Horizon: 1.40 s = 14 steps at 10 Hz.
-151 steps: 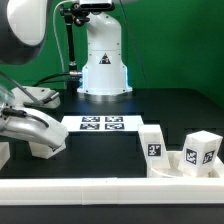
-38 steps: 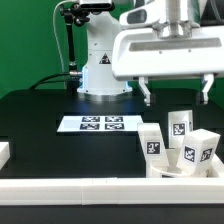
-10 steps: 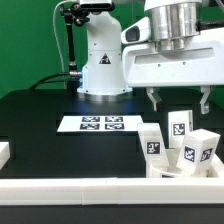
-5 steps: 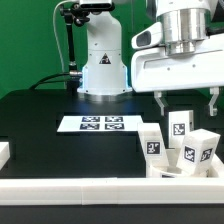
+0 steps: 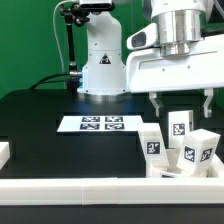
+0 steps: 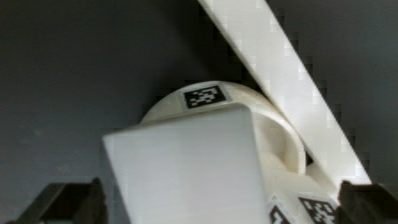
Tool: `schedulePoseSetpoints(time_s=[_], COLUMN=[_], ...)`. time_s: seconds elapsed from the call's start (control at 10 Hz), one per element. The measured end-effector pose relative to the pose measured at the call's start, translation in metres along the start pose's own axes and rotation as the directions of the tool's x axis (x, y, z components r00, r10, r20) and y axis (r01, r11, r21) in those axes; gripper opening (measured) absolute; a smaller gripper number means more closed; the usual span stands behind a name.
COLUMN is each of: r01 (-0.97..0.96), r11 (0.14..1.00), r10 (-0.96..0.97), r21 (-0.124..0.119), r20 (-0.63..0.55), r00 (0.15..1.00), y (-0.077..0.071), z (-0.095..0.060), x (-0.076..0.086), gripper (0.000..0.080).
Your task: Assemble stool
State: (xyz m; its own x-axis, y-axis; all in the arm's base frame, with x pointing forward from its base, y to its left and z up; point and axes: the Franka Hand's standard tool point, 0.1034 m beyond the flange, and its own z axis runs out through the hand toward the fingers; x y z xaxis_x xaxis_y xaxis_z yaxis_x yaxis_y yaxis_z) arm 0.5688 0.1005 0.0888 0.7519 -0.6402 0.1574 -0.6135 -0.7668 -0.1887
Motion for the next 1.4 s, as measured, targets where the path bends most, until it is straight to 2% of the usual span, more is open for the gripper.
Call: schedulePoseSetpoints(time_s=[0.2,0.3,0.7,0.8,1.1,1.4], r01=[0.002,0.002,-0.017,-0.047,-0.274,-0.440], r11=[1.000,1.000,1.000,0.999,0.962,0.898], r10=[-0.002,-0.002,0.017,0.047,0.274,0.440], r21=[-0.003,-0.003,-0.003,-0.007,0.021,0.023], r20=[0.000,0.000,0.002,0.018,0.013,0.016], r00=[1.000,1.000,1.000,0.999,0.962,0.898], y=[0.000,0.000,0.001,0.004,0.010,0.008], z=[0.003,0.003,0.003,0.003,0.004,0.004], x=[0.001,0.000,0.001,0.006,0.016,0.015], gripper=[0.0401,0.0343,0.0343,0.0343,0.0343,0.0343])
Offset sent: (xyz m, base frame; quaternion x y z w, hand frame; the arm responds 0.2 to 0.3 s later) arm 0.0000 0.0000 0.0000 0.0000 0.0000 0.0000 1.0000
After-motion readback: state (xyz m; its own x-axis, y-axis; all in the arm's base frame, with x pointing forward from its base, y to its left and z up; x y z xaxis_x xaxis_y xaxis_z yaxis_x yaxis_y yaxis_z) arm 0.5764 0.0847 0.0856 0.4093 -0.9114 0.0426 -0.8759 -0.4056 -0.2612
